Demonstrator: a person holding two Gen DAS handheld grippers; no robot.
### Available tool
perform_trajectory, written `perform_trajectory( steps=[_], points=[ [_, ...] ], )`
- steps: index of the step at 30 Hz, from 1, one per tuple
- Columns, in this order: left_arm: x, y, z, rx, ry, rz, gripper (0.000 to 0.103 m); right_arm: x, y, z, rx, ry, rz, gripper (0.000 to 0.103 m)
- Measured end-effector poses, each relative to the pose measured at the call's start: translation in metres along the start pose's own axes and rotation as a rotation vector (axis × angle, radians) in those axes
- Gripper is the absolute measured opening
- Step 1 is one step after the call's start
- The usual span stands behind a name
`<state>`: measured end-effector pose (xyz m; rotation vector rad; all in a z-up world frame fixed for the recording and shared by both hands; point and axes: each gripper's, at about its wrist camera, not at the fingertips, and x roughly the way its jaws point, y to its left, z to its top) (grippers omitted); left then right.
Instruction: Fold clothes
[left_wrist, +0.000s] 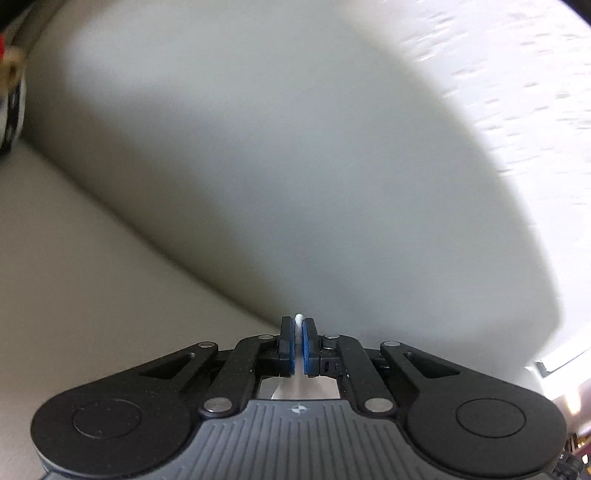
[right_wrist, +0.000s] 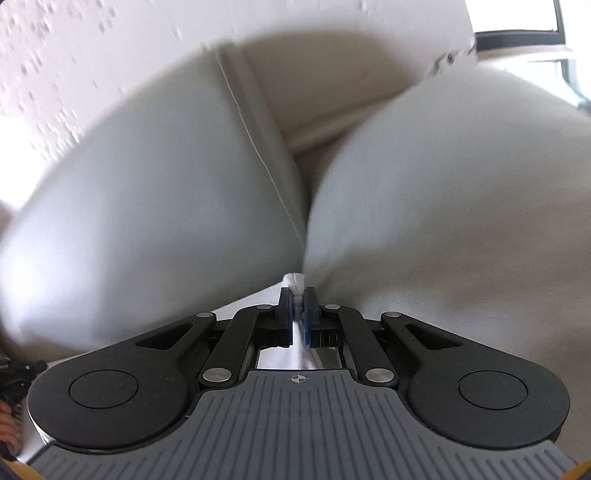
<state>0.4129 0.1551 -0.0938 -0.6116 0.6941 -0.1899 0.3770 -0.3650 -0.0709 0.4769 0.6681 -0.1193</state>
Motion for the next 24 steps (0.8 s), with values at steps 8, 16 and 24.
perform_trajectory(
  steps=[8,16,24],
  points=[
    [-0.131,-0.024,-0.025,0.0,-0.081,-0.107,0.004,-0.147,-0.017,-0.012,0.209,0.037,0.047,0.004],
    [-0.23,0.016,-0.097,0.027,0.058,0.058,0.004,-0.22,-0.048,-0.104,0.257,0.182,-0.039,0.004],
    [-0.272,-0.009,-0.169,0.267,0.123,0.313,0.004,-0.278,-0.046,-0.182,0.203,0.133,-0.098,0.004]
  ],
)
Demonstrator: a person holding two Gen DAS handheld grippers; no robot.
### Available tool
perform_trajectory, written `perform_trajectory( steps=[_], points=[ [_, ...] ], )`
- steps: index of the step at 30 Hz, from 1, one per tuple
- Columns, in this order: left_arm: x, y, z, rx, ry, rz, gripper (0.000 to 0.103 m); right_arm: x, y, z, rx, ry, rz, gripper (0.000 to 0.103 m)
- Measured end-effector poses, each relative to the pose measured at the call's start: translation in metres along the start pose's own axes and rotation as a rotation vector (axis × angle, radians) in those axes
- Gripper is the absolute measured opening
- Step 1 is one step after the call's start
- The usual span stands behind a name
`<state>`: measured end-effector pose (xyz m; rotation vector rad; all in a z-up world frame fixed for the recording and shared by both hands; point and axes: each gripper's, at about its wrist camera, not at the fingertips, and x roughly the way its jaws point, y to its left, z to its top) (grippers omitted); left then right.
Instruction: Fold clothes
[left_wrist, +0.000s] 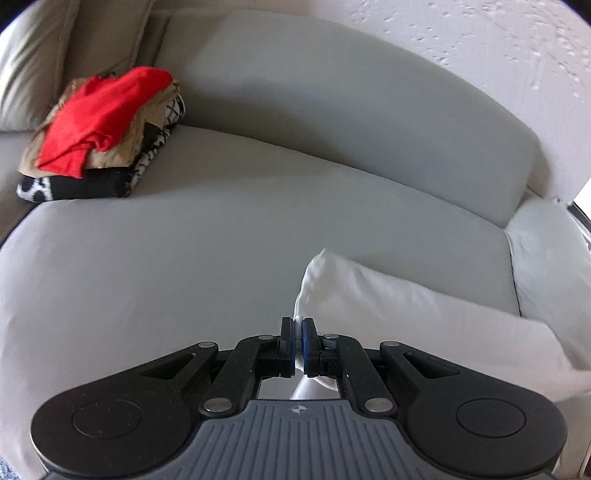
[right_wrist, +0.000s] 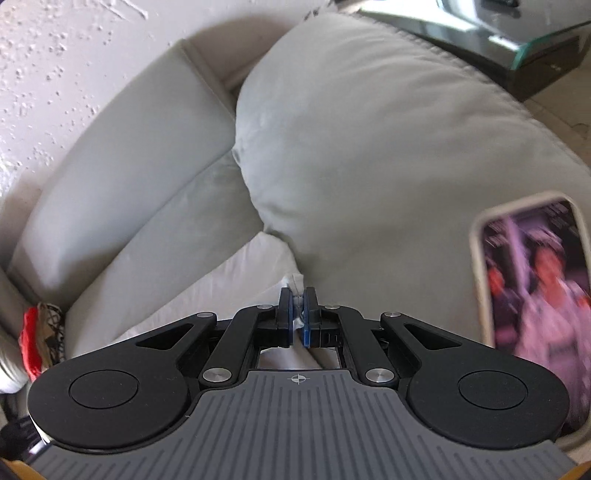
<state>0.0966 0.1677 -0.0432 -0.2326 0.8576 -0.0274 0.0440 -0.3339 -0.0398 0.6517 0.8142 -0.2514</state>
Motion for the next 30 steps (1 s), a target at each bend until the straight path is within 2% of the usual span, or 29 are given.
perform_trajectory(
  steps=[3,7,10,13,15,16,17,18,20,22,23,25,26,28,30],
  points=[
    [-0.017,0.003,-0.001,0.005,-0.045,-0.013,0.004,-0.029,-0.011,-0.017,-0.011,-0.04,0.003,0.004],
    [-0.027,-0.008,-0.016,0.053,-0.056,0.008,0.004,-0.046,-0.018,-0.034,-0.032,-0.02,-0.01,0.004],
    [-0.019,-0.02,-0.028,0.12,-0.03,0.078,0.004,-0.04,-0.026,-0.045,-0.039,0.022,-0.029,0.004],
    [0.0,-0.021,-0.041,0.126,0.01,0.14,0.004,-0.028,-0.03,-0.056,-0.037,0.049,-0.048,0.004],
    [0.008,-0.02,-0.047,0.117,0.036,0.173,0.006,-0.021,-0.03,-0.063,-0.081,0.076,-0.064,0.005],
    [0.007,-0.022,-0.05,0.123,0.041,0.196,0.008,-0.021,-0.028,-0.066,-0.11,0.097,-0.065,0.008],
    [0.007,-0.023,-0.052,0.13,0.047,0.219,0.015,-0.023,-0.026,-0.068,-0.131,0.113,-0.063,0.02],
    [0.006,-0.025,-0.055,0.136,0.052,0.243,0.022,-0.027,-0.022,-0.068,-0.148,0.115,-0.07,0.024],
    [-0.006,-0.028,-0.057,0.144,0.031,0.292,0.033,-0.047,-0.017,-0.068,-0.176,0.066,-0.09,0.033],
    [-0.029,-0.035,-0.06,0.154,-0.043,0.318,0.038,-0.07,-0.007,-0.07,-0.218,-0.009,-0.086,0.037],
    [-0.039,-0.039,-0.061,0.164,-0.077,0.308,0.038,-0.073,-0.001,-0.072,-0.231,-0.011,-0.071,0.04],
    [-0.046,-0.052,-0.062,0.194,-0.104,0.21,0.039,-0.076,0.012,-0.075,-0.251,0.004,-0.037,0.047],
    [-0.044,-0.061,-0.063,0.209,-0.09,0.154,0.041,-0.068,0.019,-0.078,-0.265,0.049,-0.015,0.054],
    [-0.032,-0.079,-0.066,0.24,-0.046,0.074,0.041,-0.045,0.036,-0.088,-0.297,0.159,0.018,0.056],
    [-0.017,-0.095,-0.07,0.276,-0.015,0.042,0.041,-0.025,0.053,-0.1,-0.341,0.227,0.021,0.055]
  ],
)
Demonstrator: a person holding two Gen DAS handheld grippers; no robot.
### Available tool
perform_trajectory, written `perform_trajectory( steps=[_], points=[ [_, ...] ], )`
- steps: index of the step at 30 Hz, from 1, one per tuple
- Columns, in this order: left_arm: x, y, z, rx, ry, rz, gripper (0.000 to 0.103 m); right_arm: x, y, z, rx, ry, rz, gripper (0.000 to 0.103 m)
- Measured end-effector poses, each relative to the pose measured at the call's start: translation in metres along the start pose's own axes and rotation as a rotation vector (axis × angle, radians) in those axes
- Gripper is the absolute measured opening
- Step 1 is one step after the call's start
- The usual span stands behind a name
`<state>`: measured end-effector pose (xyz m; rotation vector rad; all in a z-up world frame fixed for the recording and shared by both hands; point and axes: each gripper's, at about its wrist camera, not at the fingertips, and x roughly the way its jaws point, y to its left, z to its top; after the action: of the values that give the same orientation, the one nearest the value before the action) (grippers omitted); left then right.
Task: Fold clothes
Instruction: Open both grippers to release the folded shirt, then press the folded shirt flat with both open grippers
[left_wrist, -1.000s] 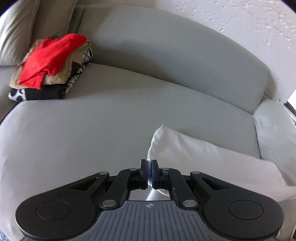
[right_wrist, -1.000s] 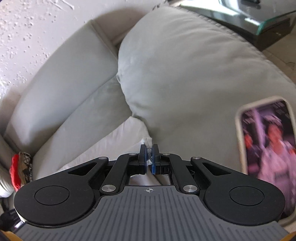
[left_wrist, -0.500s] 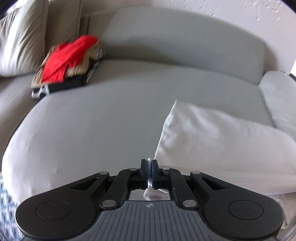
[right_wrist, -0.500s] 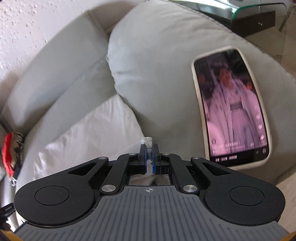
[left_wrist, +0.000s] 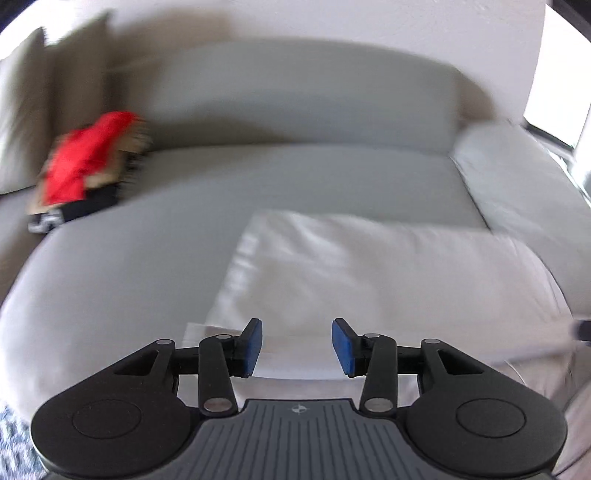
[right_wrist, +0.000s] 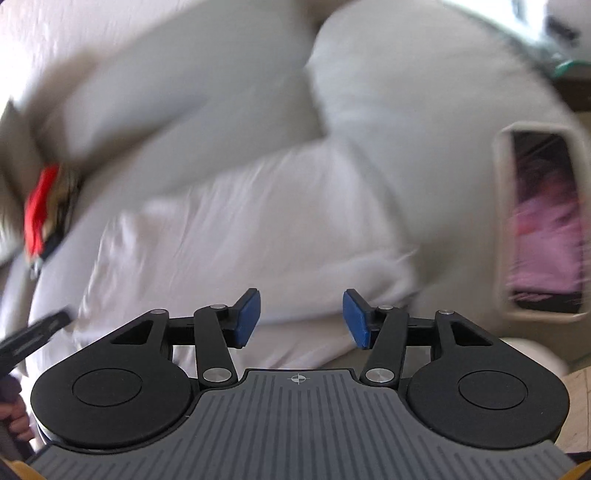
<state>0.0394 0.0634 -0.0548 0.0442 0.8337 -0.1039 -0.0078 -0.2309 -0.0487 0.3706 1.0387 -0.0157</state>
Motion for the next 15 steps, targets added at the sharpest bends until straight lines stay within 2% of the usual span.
perform_trajectory(
  steps=[5,11,15],
  points=[
    [0.029,-0.026,0.008,0.048,0.019,-0.039,0.041,0.02,0.02,0.004,-0.039,0.01,0.019,0.053],
    [0.056,-0.042,0.024,0.099,0.066,0.006,0.041,0.054,0.023,0.026,-0.04,0.077,-0.054,0.053],
    [0.067,-0.048,0.026,0.15,0.092,0.001,0.041,0.073,0.021,0.041,-0.023,0.093,-0.094,0.053]
  ],
)
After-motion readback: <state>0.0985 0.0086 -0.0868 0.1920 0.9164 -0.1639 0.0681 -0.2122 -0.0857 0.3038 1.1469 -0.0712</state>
